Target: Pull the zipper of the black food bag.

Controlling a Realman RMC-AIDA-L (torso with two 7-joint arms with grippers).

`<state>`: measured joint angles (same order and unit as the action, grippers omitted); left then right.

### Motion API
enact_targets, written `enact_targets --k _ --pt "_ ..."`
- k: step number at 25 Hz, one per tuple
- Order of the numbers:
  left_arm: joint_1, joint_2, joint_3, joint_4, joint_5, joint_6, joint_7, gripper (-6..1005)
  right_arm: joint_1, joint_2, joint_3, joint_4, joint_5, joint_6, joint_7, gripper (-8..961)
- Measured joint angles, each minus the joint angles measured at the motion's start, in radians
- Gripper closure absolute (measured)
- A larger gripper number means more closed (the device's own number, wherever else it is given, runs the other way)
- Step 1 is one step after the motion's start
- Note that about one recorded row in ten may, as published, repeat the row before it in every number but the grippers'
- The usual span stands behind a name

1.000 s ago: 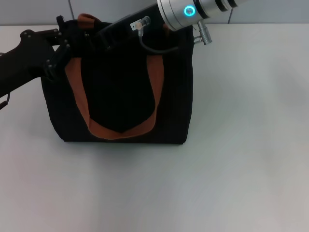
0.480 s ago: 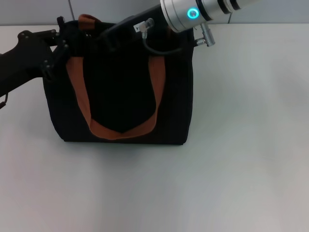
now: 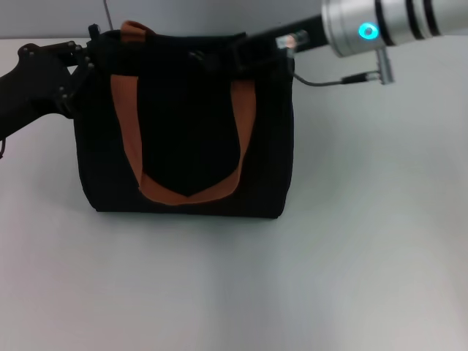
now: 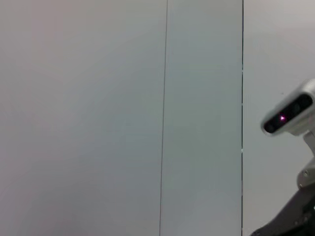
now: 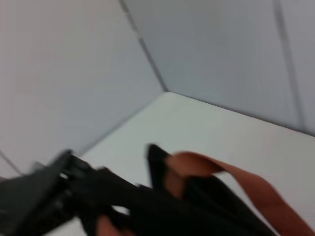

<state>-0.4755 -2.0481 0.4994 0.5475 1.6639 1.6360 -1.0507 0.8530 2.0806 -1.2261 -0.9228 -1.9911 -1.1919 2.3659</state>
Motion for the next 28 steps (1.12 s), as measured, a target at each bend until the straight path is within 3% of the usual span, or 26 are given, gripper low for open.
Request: enact_targets --k 10,16,20,23,28 --pt "0.0 0.004 -0.01 0.0 0.001 -0.016 0.0 971 -0.173 0.002 0.106 -0.16 -0.051 -0.056 0.044 957" --pt "0.0 0.004 -0.012 0.001 0.0 -0.024 0.0 971 -0.258 0.001 0.15 -0.178 0.19 -0.12 -0.078 958" --pt "0.0 0.0 -0.01 -0.002 0.002 -0.025 -0.003 972 -0.318 -0.001 0.244 -0.084 0.431 -0.236 -0.31 898" --pt "0.002 -0.001 -0.003 -0.002 0.008 -0.025 -0.036 969 -0.334 -0.01 0.306 0.052 0.56 -0.402 -0.523 853" --pt "0.002 0.002 0.002 -0.003 0.022 -0.026 -0.09 952 -0.336 -0.037 0.337 0.27 0.572 -0.663 -0.867 691"
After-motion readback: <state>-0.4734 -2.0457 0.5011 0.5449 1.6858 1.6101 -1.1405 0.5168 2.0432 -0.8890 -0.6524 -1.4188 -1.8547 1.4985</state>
